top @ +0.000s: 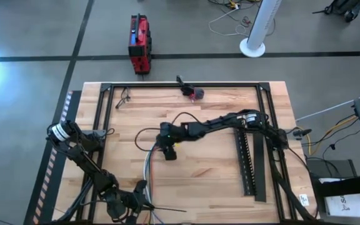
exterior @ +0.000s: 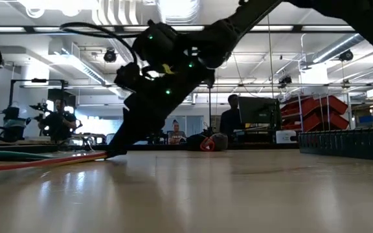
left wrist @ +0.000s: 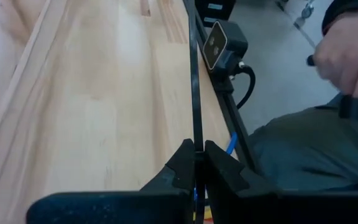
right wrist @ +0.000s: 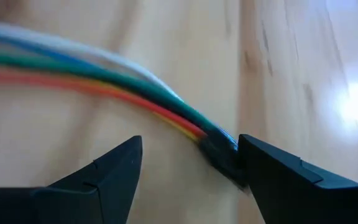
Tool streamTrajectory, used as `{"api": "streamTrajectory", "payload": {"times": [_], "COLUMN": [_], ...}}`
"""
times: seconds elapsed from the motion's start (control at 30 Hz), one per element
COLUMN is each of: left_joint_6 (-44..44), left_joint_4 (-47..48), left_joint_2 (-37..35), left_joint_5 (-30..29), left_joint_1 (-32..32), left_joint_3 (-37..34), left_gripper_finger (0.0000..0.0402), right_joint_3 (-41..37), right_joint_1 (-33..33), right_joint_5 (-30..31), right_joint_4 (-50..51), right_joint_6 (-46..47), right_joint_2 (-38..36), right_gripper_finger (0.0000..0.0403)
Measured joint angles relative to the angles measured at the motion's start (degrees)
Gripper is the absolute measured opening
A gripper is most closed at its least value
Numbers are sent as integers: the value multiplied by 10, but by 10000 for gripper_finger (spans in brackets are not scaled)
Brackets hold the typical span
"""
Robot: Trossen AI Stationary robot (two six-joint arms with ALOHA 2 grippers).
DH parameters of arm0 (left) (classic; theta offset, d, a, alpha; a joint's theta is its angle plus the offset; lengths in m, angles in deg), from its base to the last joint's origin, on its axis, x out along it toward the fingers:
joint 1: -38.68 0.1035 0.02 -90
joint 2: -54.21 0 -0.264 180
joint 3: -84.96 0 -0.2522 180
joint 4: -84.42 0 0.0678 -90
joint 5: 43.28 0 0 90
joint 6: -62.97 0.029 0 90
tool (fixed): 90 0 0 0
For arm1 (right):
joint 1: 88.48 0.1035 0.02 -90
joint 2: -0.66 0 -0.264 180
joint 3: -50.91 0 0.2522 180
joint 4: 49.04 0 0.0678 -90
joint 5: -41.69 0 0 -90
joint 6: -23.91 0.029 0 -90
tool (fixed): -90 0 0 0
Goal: Ziptie cables
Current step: Close the cables together using a zip tie
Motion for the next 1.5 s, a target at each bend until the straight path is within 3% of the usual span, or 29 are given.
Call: {"api": "streamTrajectory", "payload": {"times": [0.33,0.5,0.7,0.9,1.0,1.27,1.5], "left_joint_6": [-17,-17,-19,-15,-15,-17,-65], "left_joint_4": [-3,-4,-3,-3,-3,2,64], "left_joint_2": [-1,-1,-1,-1,-1,-1,-1], "left_joint_5": [0,4,7,-8,-14,-31,-31], "left_joint_1": [0,-1,-1,1,2,3,3], "left_joint_3": [0,0,3,9,9,9,9], "left_gripper_finger": [2,2,2,2,2,2,2], "right_joint_3": [135,188,220,244,243,242,242], "right_joint_1": [-14,-13,-15,-17,-13,1,6], "right_joint_5": [-5,25,81,83,82,82,78], "right_joint_4": [171,229,255,281,285,288,289], "right_joint_6": [-75,-81,-116,-170,-185,-201,-225], "right_joint_2": [58,84,87,83,83,83,83], "right_gripper_finger": [225,193,116,37,31,61,37]}}
